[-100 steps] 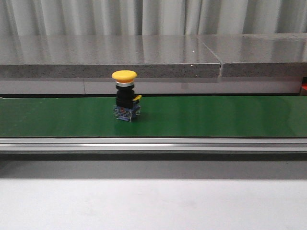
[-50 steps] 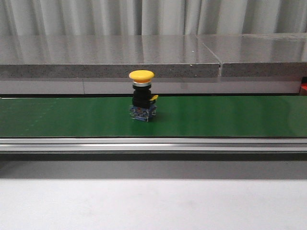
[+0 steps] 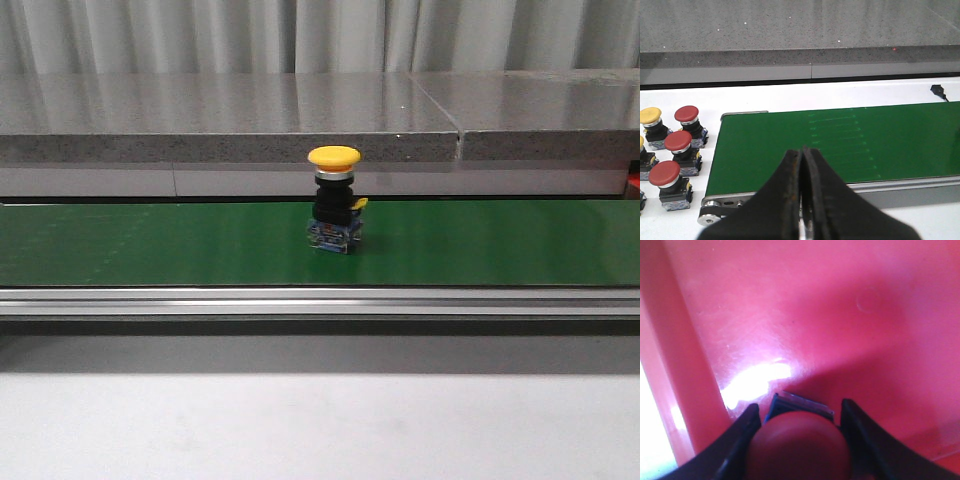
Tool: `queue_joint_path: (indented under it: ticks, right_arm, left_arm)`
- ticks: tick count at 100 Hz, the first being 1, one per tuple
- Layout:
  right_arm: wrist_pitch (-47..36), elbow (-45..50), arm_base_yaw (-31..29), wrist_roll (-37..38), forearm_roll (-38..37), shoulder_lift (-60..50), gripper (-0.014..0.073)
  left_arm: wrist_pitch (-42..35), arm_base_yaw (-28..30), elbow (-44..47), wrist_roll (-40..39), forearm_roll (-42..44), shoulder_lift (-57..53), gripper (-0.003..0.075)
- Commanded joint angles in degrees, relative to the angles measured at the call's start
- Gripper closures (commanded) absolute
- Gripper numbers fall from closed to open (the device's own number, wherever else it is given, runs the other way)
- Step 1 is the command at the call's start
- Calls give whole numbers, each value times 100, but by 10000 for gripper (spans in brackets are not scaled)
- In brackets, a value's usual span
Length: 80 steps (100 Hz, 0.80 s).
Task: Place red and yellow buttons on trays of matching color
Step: 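Lower the red button into the red tray and open the right gripper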
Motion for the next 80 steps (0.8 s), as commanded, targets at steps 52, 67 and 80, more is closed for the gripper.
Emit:
queue_joint_path:
  ticks: [52,67,80]
  right_arm:
    - [-279,-186,-30,-58,7,-916,-53]
    - [-106,-180,-5,-58,12,-1499,-53]
    - [100,-75,103,-66,12,-2036,-53]
  left_arm:
    - [-456,-51,-148,-55,3,39,739]
    - [-456,-51,-148,-55,3,39,739]
    - [-456,-51,-148,-55,3,39,739]
